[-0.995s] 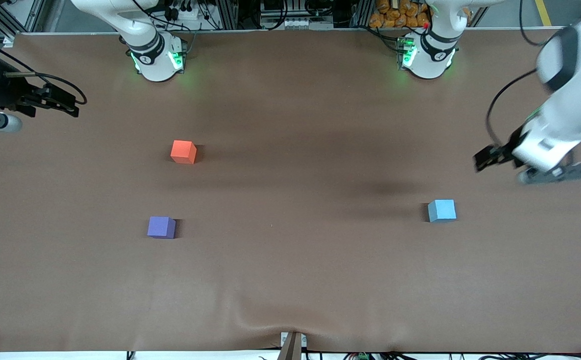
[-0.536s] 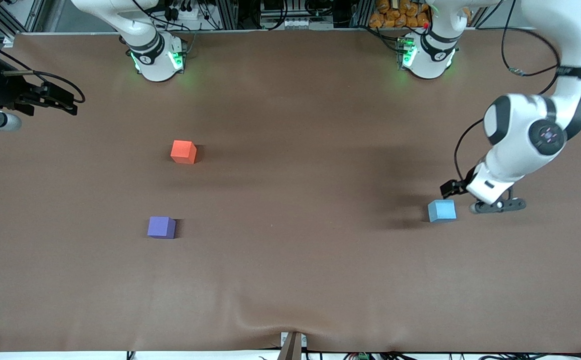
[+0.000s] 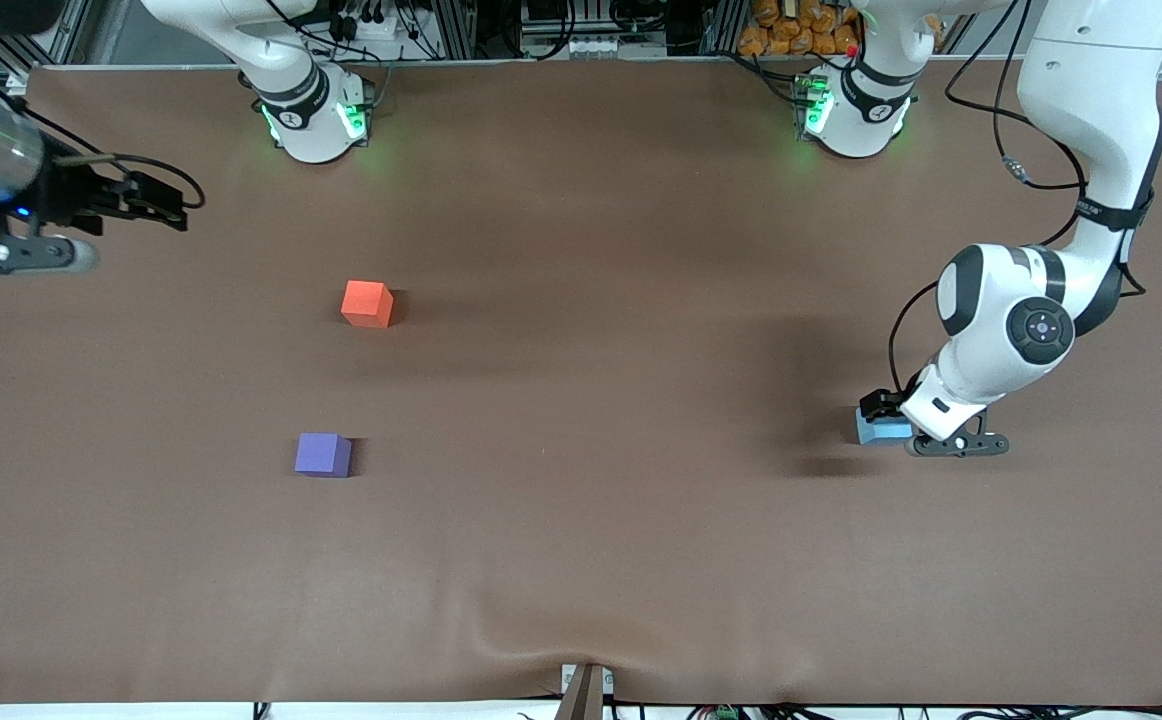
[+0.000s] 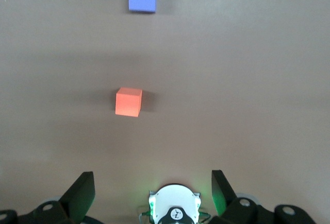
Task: Place blue block between orange and purple blocks
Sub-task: 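Carry the blue cube with the left gripper while the right gripper approaches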
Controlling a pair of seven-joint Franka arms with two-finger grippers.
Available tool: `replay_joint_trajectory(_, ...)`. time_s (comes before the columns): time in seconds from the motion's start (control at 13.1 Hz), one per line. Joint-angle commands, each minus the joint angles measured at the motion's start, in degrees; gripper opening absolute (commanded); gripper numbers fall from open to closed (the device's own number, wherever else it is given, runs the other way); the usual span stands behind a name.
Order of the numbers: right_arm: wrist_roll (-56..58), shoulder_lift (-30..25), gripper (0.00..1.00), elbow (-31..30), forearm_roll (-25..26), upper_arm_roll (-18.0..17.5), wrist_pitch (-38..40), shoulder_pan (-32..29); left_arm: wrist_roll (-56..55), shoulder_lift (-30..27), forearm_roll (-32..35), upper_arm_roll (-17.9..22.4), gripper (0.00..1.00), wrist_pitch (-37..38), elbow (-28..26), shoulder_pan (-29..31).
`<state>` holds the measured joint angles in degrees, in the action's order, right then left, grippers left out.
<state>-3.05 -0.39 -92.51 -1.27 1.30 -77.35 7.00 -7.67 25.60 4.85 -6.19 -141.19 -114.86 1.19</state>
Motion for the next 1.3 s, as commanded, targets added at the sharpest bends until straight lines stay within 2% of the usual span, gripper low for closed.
replay_joint_trajectory(0.0,0.24,1.43,1.0,-2.93,-0.4,0.19,-1.75,1.26,0.73,2.52,1.13,-0.14,1.0,0.13,2.36,0.3)
replay_joint_trajectory(0.08,0.15,2.05,1.0,-3.81,-0.58,0.19,-2.8,2.22,0.64,3.57,1.13,-0.14,1.0,0.13,2.97,0.13)
replay_joint_trajectory(0.15,-0.19,2.32,1.0,-4.95,-0.84,0.19,-4.29,3.01,-0.32,4.62,1.13,-0.14,0.96,0.13,3.24,-0.48)
replay_joint_trajectory(0.23,-0.2,2.58,1.0,-6.09,-1.28,0.19,-5.78,3.63,-0.24,4.89,1.04,-0.14,0.78,0.13,3.33,-0.57)
replay_joint_trajectory(0.31,-0.29,2.76,1.0,-7.15,-1.72,0.19,-6.75,3.81,-0.33,5.07,1.13,-0.23,0.53,0.22,3.33,-0.4)
replay_joint_trajectory(0.38,-0.29,2.76,1.0,-7.77,-2.07,0.19,-7.37,3.81,-0.5,5.42,0.95,-0.23,0.21,0.22,3.33,-0.57)
replay_joint_trajectory(0.46,-0.29,3.02,1.0,-7.78,-2.42,0.19,-7.38,3.81,-0.33,5.51,0.08,-0.4,0.0,0.22,3.33,-0.66)
replay_joint_trajectory(0.54,-0.29,3.02,1.0,-7.78,-2.43,0.19,-7.38,3.73,-0.24,5.34,-1.49,-1.45,0.0,0.39,3.24,-0.66)
replay_joint_trajectory(0.77,-0.29,3.11,1.0,-7.78,-2.43,0.19,-7.29,3.55,-0.42,3.5,-2.56,-8.55,0.0,0.74,3.51,-0.4)
replay_joint_trajectory(0.92,-0.29,3.2,1.0,-7.78,-2.43,0.19,-7.38,3.64,-0.68,3.58,-2.57,-13.13,0.0,1.96,6.65,-1.53)
replay_joint_trajectory(1.22,-0.29,3.81,1.0,-7.78,-2.51,0.19,-7.55,3.81,-14.88,9.36,-2.04,-13.85,0.0,8.46,20.34,-15.39)
